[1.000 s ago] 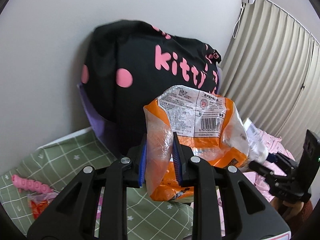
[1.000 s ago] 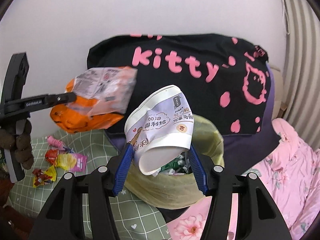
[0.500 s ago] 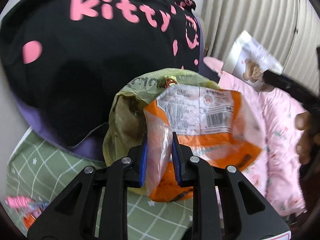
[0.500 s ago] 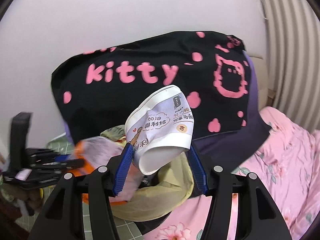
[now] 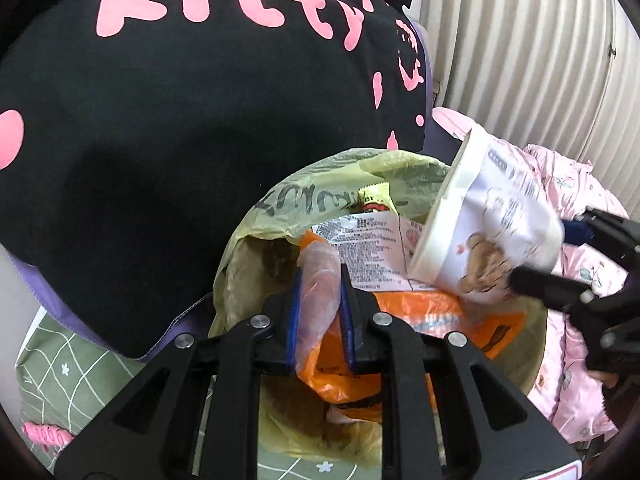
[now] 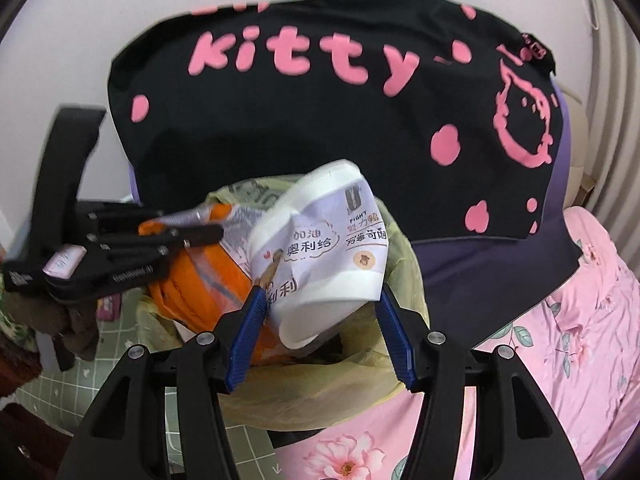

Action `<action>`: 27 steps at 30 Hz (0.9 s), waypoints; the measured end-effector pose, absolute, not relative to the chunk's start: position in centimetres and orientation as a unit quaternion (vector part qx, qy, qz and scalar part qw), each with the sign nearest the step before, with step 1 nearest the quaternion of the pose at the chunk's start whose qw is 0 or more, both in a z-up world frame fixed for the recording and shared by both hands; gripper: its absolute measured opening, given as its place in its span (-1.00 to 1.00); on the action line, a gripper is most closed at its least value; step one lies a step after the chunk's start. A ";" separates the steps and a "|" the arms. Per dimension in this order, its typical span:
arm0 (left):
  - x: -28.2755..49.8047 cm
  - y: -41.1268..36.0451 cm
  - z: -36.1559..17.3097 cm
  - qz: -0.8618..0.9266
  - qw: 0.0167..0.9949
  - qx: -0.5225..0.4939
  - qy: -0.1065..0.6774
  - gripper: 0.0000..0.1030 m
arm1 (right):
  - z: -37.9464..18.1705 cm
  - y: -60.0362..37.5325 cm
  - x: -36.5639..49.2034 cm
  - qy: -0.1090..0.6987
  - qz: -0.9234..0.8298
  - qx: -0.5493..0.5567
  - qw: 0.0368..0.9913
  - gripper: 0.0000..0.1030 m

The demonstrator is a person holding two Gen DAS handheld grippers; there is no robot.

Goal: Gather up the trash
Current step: 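Open the left gripper over the bag while the right gripper releases the cup into it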

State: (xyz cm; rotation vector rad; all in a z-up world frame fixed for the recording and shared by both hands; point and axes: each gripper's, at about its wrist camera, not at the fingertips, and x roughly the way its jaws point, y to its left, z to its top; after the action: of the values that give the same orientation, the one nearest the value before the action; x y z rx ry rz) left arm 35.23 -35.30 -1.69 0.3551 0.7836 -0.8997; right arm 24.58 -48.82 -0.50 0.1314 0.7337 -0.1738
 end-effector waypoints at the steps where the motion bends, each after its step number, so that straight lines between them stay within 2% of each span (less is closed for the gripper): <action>1: 35.3 -35.4 -1.7 -0.422 0.812 0.166 0.368 -0.70 | -0.9 -48.9 25.0 0.366 -0.085 0.062 0.925 0.03; 7: 35.4 -35.5 -2.0 -0.427 0.806 0.159 0.378 -0.69 | -1.9 -48.5 26.0 0.380 -0.085 0.044 0.920 0.02; 15: 36.2 -34.4 -1.3 -0.463 0.779 0.089 0.413 -0.63 | -1.8 -48.2 25.7 0.384 -0.098 0.041 0.917 0.02; 21: 36.2 -33.4 -0.4 -0.487 0.764 0.045 0.420 -0.34 | -1.2 -48.3 24.8 0.371 -0.110 0.058 0.920 0.02; 23: 36.0 -32.4 0.0 -0.495 0.760 0.031 0.420 -0.14 | -1.1 -48.0 24.6 0.372 -0.111 0.056 0.920 0.04; 27: 35.7 -30.3 1.0 -0.485 0.773 0.017 0.408 -0.07 | -0.7 -47.3 24.1 0.362 -0.120 0.050 0.923 0.06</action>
State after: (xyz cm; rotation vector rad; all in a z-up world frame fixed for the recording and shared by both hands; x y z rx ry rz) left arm 35.72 -30.30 1.04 0.0365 0.8837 -1.0510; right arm 24.09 -47.30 -0.69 0.1017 0.7429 -0.2461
